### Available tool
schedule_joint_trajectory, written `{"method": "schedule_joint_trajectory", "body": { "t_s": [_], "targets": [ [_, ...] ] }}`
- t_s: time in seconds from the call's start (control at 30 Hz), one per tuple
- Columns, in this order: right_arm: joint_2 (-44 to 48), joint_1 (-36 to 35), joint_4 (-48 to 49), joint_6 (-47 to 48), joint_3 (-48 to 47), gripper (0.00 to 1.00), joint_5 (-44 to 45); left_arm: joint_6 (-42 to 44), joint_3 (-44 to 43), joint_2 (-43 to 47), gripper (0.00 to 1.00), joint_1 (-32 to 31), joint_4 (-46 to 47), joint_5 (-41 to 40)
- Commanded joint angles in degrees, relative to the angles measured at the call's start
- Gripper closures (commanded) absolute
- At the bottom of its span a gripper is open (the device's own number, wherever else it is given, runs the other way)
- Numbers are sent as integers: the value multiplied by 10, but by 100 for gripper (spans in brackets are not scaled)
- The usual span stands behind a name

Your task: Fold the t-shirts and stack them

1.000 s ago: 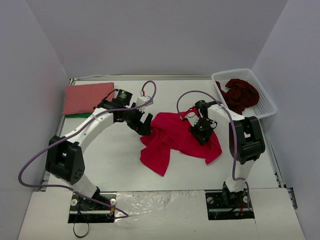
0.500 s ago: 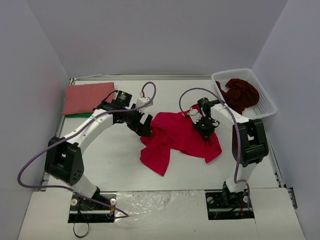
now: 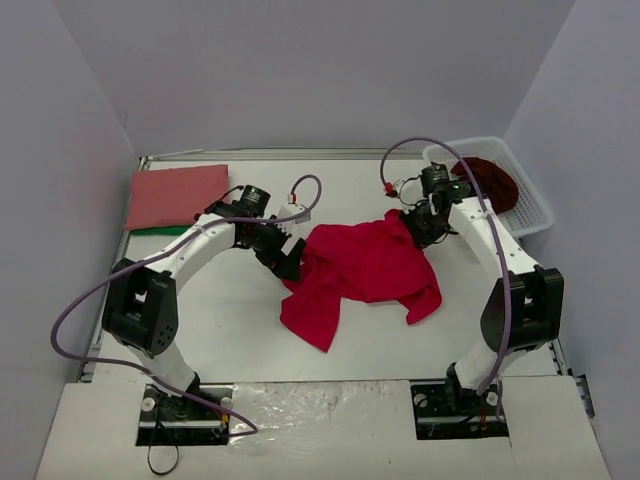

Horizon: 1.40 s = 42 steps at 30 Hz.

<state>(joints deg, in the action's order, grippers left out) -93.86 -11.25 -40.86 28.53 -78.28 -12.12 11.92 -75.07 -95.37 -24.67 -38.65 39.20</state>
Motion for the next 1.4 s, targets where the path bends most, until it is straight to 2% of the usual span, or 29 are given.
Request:
{"method": "schedule_joint_trajectory", "body": {
  "t_s": [0.0,0.13,0.27,0.4,0.53,0.7,0.73,0.9,0.93,1.03,1.07,1.13,1.17,1.27,1.37],
  "targets": [
    [20,25,-24,-8,-7,100,-21,28,11,-8,6,5,3,32],
    [25,59,-19,-3,7,100,-31,40,26,-35,6,4,23,47],
    [25,80,-13,-1,18,100,-48,38,44,-50,6,4,66,25],
    [18,83,-8,-5,22,100,-55,17,63,-54,6,4,159,-31],
    [7,85,-4,-8,19,100,-58,1,70,-75,6,4,212,-104],
    [-7,87,-1,-10,18,100,-58,3,34,-103,1,5,191,-120],
    [-8,87,-1,-10,17,100,-58,5,33,-104,7,4,190,-115],
    [-10,90,0,-9,17,100,-56,20,20,-113,22,3,141,-92],
    [-10,90,1,-9,17,100,-56,27,18,-112,30,3,132,-83],
    [-11,90,3,-10,18,100,-56,38,19,-107,42,3,104,-39],
    [-11,91,3,-10,18,100,-57,39,19,-106,50,3,91,-27],
    [-9,92,3,-10,19,100,-56,41,19,-106,58,-2,80,0],
    [-7,92,4,-11,19,100,-55,42,23,-106,65,-6,71,4],
    [-3,93,4,-11,20,100,-56,47,33,-106,73,-29,61,9],
    [5,96,4,-11,24,100,-55,39,45,-106,87,-57,67,-15]
  ]
}}
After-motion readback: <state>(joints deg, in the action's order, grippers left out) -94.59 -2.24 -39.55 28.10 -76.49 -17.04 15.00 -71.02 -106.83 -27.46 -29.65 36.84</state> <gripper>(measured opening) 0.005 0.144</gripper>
